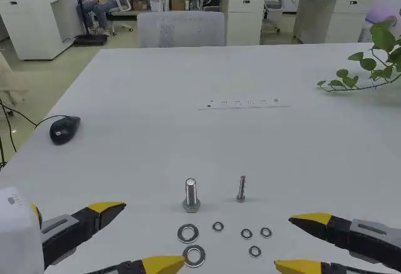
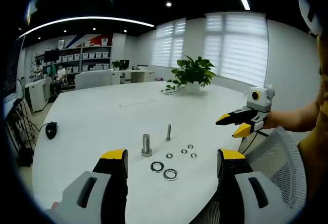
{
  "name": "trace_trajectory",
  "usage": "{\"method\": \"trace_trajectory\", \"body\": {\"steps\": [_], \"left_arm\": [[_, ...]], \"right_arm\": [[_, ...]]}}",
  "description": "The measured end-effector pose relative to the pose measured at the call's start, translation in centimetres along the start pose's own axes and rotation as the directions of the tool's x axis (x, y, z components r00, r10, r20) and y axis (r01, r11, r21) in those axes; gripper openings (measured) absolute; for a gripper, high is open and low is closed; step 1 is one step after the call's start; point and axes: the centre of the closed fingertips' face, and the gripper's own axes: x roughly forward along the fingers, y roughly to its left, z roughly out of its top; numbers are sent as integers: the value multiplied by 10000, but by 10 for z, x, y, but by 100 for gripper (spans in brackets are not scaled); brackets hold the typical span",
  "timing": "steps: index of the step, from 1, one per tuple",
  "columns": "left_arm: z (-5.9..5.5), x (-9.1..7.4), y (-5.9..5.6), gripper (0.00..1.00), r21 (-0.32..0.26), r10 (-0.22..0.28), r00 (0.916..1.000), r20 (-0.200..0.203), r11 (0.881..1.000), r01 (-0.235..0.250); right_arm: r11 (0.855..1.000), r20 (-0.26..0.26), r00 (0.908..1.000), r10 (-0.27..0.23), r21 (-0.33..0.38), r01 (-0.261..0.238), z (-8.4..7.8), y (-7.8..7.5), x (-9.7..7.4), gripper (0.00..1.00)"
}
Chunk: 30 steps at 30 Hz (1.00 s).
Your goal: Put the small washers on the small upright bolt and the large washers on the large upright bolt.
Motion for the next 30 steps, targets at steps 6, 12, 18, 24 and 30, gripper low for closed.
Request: {"method": "trace_trajectory", "body": {"steps": [6,12,18,24,30], "left_arm": [[3,2,-1,70,-9,-8,9999,112,10000,8],[2,2,-1,70,8,-1,10000,81,10000,1],[0,1,0,70,-66,51,10000,33,10000,-51],[-2,2,2,70,-133,79,10000,7,9999,-79],[-2,4,4,70,-168,102,9999,-7,9998,-102]], "right_arm": [[10000,57,10000,30,-24,-30,2,-3,0,45],[9999,12,10000,54,-102,-54,2,-3,0,45],[10000,-114,9999,45,-7,-46,-5,-4,1,45],[10000,-155,9999,-7,11,7,-6,-8,2,44],[10000,-218,9998,6,-26,-7,-4,-10,6,44]]}}
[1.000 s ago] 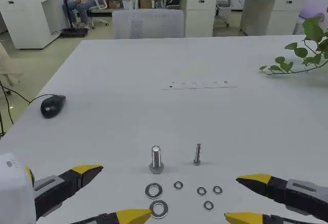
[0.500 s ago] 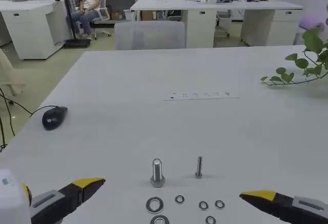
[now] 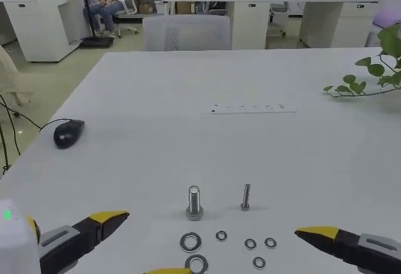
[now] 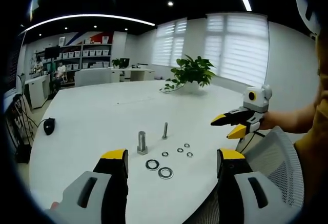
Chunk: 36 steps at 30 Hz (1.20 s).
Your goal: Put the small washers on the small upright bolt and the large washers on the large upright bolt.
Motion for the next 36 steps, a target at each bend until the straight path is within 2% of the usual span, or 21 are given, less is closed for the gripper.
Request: {"method": "trace_trajectory", "body": {"steps": [8,36], "left_arm": [[1,1,4,70,-34,98,10000,16,9999,-98],[-7,9,5,70,-328,159,9998,-108,9993,-162]], "right_arm": [[10000,-69,9999,76,-53,-76,1,-1,4,44],[9997,-518,9984,233,3,-233,-12,-12,10,43]]}}
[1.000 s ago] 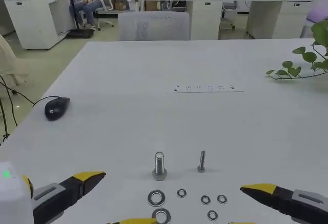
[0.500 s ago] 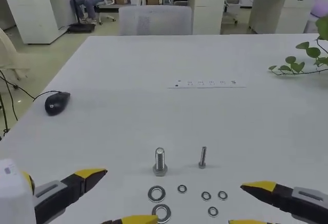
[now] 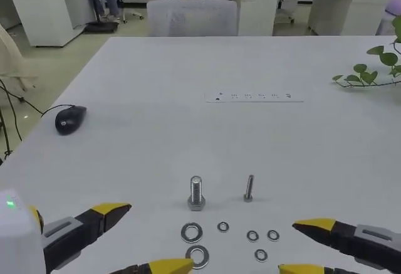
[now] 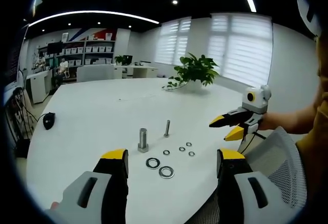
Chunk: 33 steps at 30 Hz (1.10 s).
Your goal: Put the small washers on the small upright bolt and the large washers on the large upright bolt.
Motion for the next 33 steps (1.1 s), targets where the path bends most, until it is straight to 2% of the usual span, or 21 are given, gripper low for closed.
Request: {"method": "trace_trajectory", "body": {"steps": [12,17,20,26,27,28,29,31,32,33], "left_arm": [[3,2,-2,70,-26,2,10000,83,10000,-1],[2,0,-2,70,-74,48,10000,80,10000,-48],[0,-1,-2,70,-74,93,10000,11,9999,-93],[2,-2,-2,70,-126,142,9998,118,9998,-140],[2,-2,-2,70,-103,167,9998,129,9998,-165],[2,-2,-2,70,-85,186,9998,110,9998,-185],[3,-2,-2,70,-88,192,9998,111,9998,-191],[4,-3,-2,70,-105,232,9996,173,9997,-230],[5,-3,-2,70,-81,253,9995,206,9997,-251],[6,-4,-2,70,-83,262,9994,232,9996,-260]], "right_arm": [[10000,-339,9994,19,-39,-20,-6,-10,1,41],[9997,-852,9963,140,-179,-156,-16,-17,3,39],[9993,-1013,9946,206,-298,-238,-18,-22,5,39],[9968,-1495,9881,372,-648,-474,-22,-36,10,39],[9960,-1599,9863,411,-713,-530,-23,-37,11,39],[9914,-1978,9797,336,-1173,-577,-27,-41,11,39],[9890,-2177,9754,349,-1331,-651,-29,-43,11,38],[9864,-2689,9612,615,-1306,-996,-35,-45,14,35],[9827,-2932,9542,599,-1506,-1079,-38,-48,15,34],[9756,-3305,9425,493,-1863,-1164,-42,-54,16,34]]}}
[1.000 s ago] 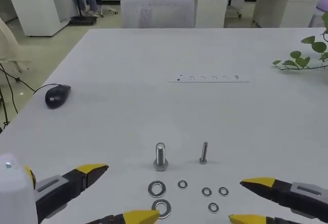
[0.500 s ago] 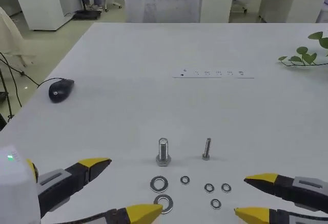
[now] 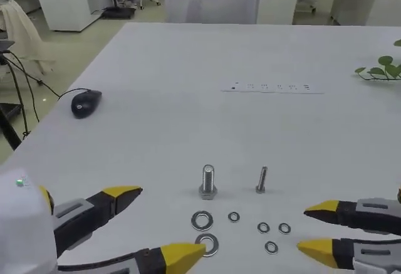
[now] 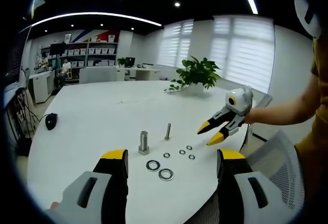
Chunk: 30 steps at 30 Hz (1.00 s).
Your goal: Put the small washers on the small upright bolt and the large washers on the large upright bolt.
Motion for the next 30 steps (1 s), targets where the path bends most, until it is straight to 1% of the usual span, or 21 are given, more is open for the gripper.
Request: {"method": "trace_trajectory", "body": {"steps": [1,3,5,7,9,11,13,14,16,17,18,19,20,21,23,25,26,27,28,29,30], "left_arm": [[0,-1,0,70,-30,46,10000,-4,10000,-46],[0,-1,-1,70,-70,31,10000,52,10000,-31],[-1,-1,-1,70,-117,48,10000,75,9999,-47],[-3,0,-1,70,-117,69,10000,-15,9999,-69],[0,0,-1,70,-117,106,9999,115,9999,-104],[0,-1,0,70,-159,130,9998,157,9998,-127],[-2,0,1,70,-172,145,9999,83,9997,-144],[-5,1,1,70,-202,120,9999,-12,9997,-121],[-5,1,2,70,-152,114,9999,-74,9998,-115],[-5,1,1,70,-129,106,9999,-40,9999,-106],[-3,2,1,70,-142,93,10000,15,9999,-92],[-2,2,2,70,-169,102,9999,71,9998,-101],[-1,2,2,70,-168,112,9999,92,9998,-110],[0,3,3,70,-168,112,9999,119,9998,-110],[0,4,3,70,-184,88,9999,148,9998,-86],[0,6,2,70,-146,42,9999,128,9999,-40],[1,6,2,70,-128,39,9999,138,9999,-37],[1,6,2,70,-128,37,9999,159,9999,-35],[2,6,2,70,-135,40,9998,192,9999,-37],[3,5,3,70,-143,58,9997,243,9999,-55],[4,5,3,70,-146,77,9997,248,9999,-73]], "right_arm": [[9998,-183,9998,104,-146,-107,-1,-1,2,34],[9974,-754,9958,517,-458,-552,-6,0,8,33],[9924,-1340,9882,737,-879,-859,-12,-2,14,33],[9846,-1965,9759,948,-1263,-1211,-18,-3,19,33],[9805,-2327,9661,1117,-1326,-1453,-21,-4,24,33],[9690,-2840,9522,1126,-1809,-1685,-23,-8,28,33],[9652,-3093,9433,1205,-1858,-1843,-23,-10,33,33],[9643,-3109,9424,1238,-1864,-1881,-23,-11,35,33],[9579,-3417,9302,1341,-1958,-2100,-24,-13,38,32],[9506,-3742,9164,1424,-2062,-2319,-27,-14,38,32],[9465,-3988,9060,1421,-2133,-2423,-29,-15,37,30],[9351,-4154,8988,1402,-2427,-2581,-29,-16,38,28],[9329,-4281,8916,1474,-2394,-2691,-30,-16,39,27],[9338,-4327,8888,1512,-2325,-2721,-30,-16,40,26],[9281,-4569,8737,1671,-2262,-2958,-32,-17,41,26],[9177,-4983,8538,1508,-2505,-3083,-36,-21,41,25],[9078,-5220,8392,1524,-2618,-3277,-38,-21,42,25],[9043,-5258,8342,1664,-2559,-3417,-38,-19,42,24],[9064,-5174,8386,1705,-2515,-3394,-35,-18,45,23],[9015,-5219,8356,1715,-2590,-3468,-36,-16,47,23],[8937,-5317,8270,1829,-2607,-3653,-35,-14,47,22]]}}
